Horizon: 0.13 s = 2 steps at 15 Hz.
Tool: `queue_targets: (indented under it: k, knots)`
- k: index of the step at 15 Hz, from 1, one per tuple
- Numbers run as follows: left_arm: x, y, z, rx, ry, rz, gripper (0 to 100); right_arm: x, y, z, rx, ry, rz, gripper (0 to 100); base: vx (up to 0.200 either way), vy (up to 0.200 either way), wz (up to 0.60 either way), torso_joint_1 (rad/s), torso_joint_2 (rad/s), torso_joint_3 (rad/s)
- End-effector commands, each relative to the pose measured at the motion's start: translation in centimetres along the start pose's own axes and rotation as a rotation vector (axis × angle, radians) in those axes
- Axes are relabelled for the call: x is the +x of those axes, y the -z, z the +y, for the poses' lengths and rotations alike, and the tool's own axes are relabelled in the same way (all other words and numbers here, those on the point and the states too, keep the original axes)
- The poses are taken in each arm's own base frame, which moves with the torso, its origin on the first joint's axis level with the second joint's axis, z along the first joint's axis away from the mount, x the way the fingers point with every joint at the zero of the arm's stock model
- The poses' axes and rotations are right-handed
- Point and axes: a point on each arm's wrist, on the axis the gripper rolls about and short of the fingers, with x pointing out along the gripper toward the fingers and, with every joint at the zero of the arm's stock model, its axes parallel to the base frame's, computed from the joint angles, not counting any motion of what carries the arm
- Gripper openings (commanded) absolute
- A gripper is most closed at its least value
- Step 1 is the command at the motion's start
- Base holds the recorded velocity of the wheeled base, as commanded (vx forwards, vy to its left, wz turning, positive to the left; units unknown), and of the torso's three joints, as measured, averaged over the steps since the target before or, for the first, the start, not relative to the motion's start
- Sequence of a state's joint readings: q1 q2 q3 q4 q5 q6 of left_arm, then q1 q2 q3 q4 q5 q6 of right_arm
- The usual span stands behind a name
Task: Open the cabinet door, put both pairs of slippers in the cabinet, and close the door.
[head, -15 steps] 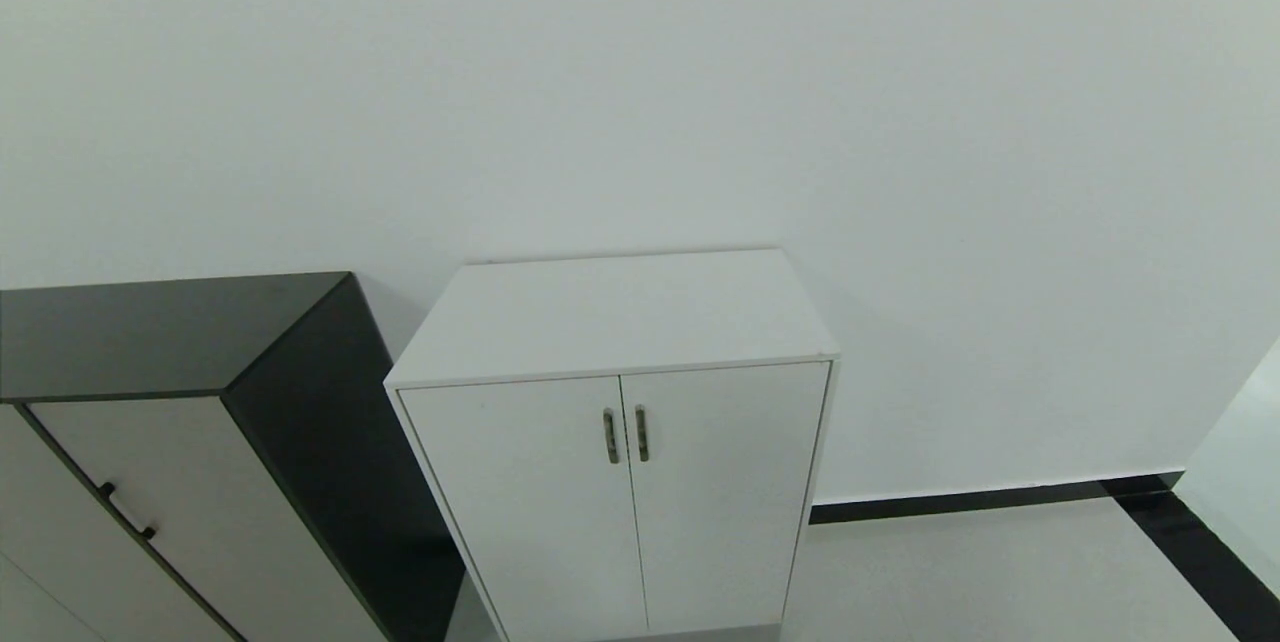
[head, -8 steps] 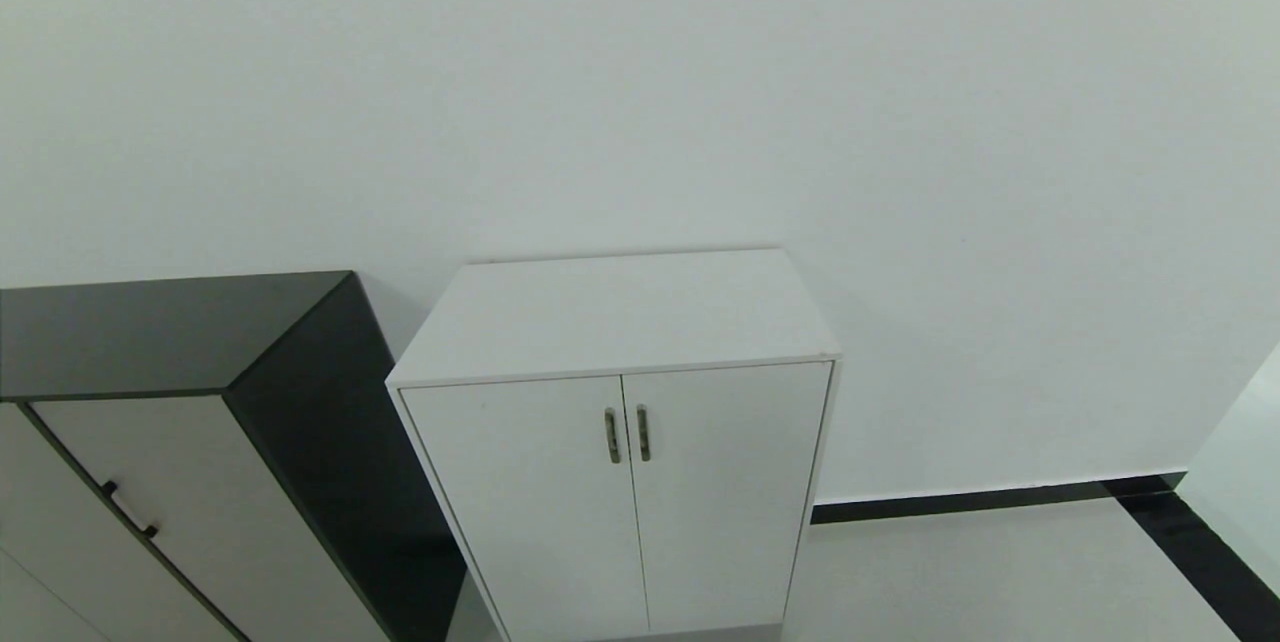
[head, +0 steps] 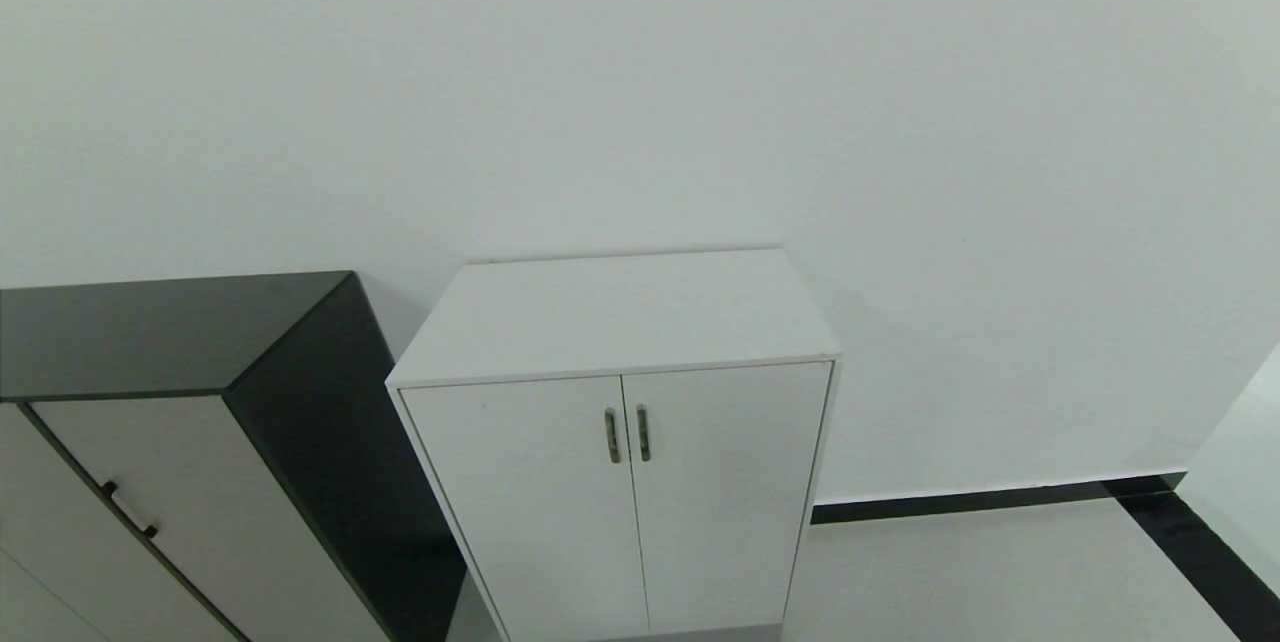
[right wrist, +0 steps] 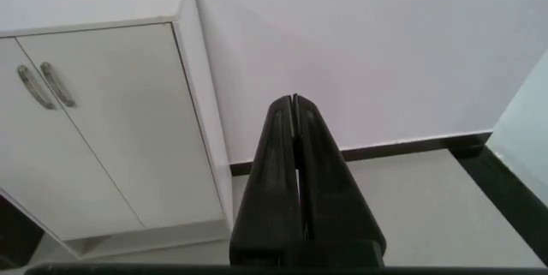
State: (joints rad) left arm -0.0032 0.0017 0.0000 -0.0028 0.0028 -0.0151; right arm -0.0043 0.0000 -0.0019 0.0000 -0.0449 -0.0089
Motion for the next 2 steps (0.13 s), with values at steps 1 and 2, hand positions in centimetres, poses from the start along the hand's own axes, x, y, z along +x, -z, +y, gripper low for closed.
queue_targets:
  k: [1,2]
  knots:
    - [0.0,0.0,0.0,0.0,0.0,0.0,0,0.01,0.02,0.0,0.0,0.0,0.003,0,0.0,0.0,0.0,0.0,0.0,0.0]
    - [0.0,0.0,0.0,0.0,0.0,0.0,0,0.01,0.02,0.0,0.001,0.0,0.003,0,0.0,0.0,0.0,0.0,0.0,0.0]
